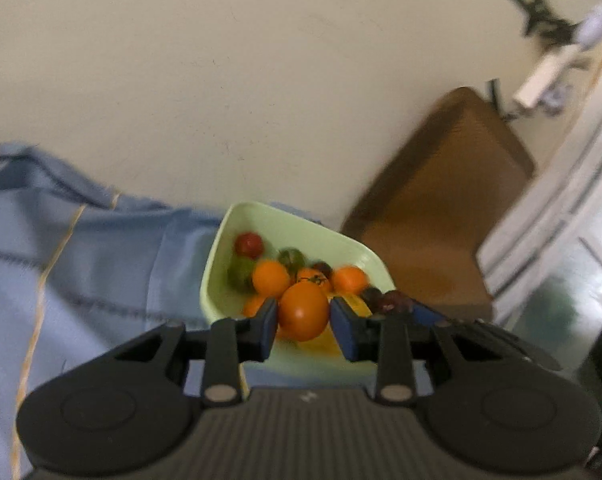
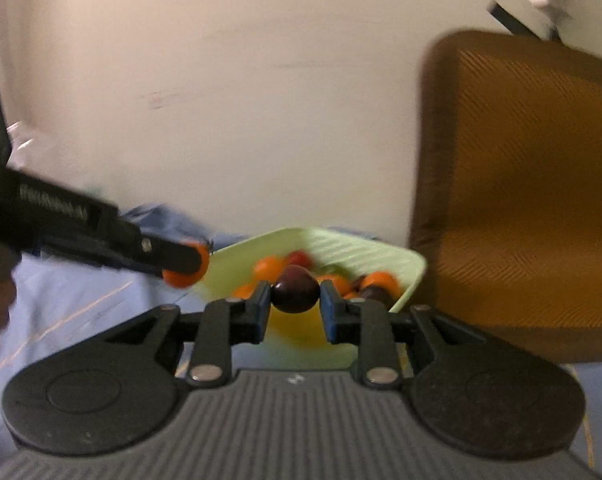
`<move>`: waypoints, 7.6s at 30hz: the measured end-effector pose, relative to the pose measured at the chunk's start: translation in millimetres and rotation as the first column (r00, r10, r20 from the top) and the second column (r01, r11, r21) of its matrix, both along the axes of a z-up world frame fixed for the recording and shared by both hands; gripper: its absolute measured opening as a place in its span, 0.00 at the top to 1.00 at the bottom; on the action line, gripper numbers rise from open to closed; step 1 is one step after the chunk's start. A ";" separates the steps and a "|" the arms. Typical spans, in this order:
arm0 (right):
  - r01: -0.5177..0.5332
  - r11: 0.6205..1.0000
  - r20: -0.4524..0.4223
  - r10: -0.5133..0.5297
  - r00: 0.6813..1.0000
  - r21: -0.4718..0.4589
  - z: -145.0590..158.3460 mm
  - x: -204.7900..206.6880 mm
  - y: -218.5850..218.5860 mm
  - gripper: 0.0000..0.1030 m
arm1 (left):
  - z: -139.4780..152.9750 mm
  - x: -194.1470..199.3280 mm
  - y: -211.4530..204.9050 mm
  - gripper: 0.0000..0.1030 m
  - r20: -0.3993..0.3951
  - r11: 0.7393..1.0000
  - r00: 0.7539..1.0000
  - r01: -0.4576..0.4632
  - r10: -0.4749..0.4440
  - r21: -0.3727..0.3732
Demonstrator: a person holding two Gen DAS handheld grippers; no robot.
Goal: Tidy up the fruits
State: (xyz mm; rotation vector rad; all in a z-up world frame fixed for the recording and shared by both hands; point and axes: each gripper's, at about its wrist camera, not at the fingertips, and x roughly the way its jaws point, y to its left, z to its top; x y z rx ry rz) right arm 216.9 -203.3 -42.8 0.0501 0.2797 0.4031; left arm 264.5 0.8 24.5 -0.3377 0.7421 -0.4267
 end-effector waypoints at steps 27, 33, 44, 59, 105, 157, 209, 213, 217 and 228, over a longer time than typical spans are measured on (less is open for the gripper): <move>0.118 0.948 -0.194 -0.061 0.979 0.296 -34.2 -93.1 -22.9 0.51 | -16.8 -159.6 16.5 0.51 0.146 0.954 0.980 -0.170 0.137 0.248; 0.166 0.940 -0.209 -0.105 0.972 0.297 -47.3 -130.5 -15.3 0.43 | -34.2 -192.1 14.9 0.50 0.119 0.926 0.978 -0.201 0.172 0.318; 0.164 0.955 -0.104 -0.142 0.984 0.248 -49.7 -158.2 -8.5 0.42 | -41.4 -221.2 17.7 0.47 0.211 0.865 0.946 -0.313 0.247 0.392; 0.157 0.957 -0.091 -0.138 0.986 0.245 -51.1 -161.7 -8.9 0.41 | -40.8 -226.1 14.2 0.43 0.246 0.832 0.934 -0.347 0.261 0.432; 0.191 0.952 -0.084 -0.176 0.981 0.240 -49.2 -164.6 -9.3 0.38 | -38.8 -230.7 12.8 0.23 0.275 0.840 0.934 -0.330 0.227 0.429; 0.173 0.953 -0.084 -0.156 0.984 0.251 -49.8 -163.0 -10.4 0.37 | -36.2 -236.6 13.9 0.00 0.331 0.818 0.910 -0.381 0.250 0.431; 0.171 0.950 -0.089 -0.152 0.984 0.262 -49.3 -162.5 -13.0 0.34 | -30.7 -245.0 7.3 0.00 0.453 0.726 0.841 -0.507 0.297 0.466; 0.171 0.950 -0.089 -0.153 0.984 0.261 -49.1 -162.6 -12.8 0.34 | -31.0 -243.4 8.4 0.00 0.442 0.730 0.846 -0.500 0.297 0.466; 0.170 0.951 -0.088 -0.152 0.984 0.258 -50.0 -162.7 -12.6 0.33 | -31.4 -242.0 9.1 0.00 0.432 0.738 0.853 -0.489 0.292 0.466; 0.171 0.951 -0.088 -0.153 0.984 0.259 -49.9 -162.8 -12.5 0.33 | -34.9 -235.3 13.9 0.00 0.366 0.766 0.883 -0.447 0.295 0.462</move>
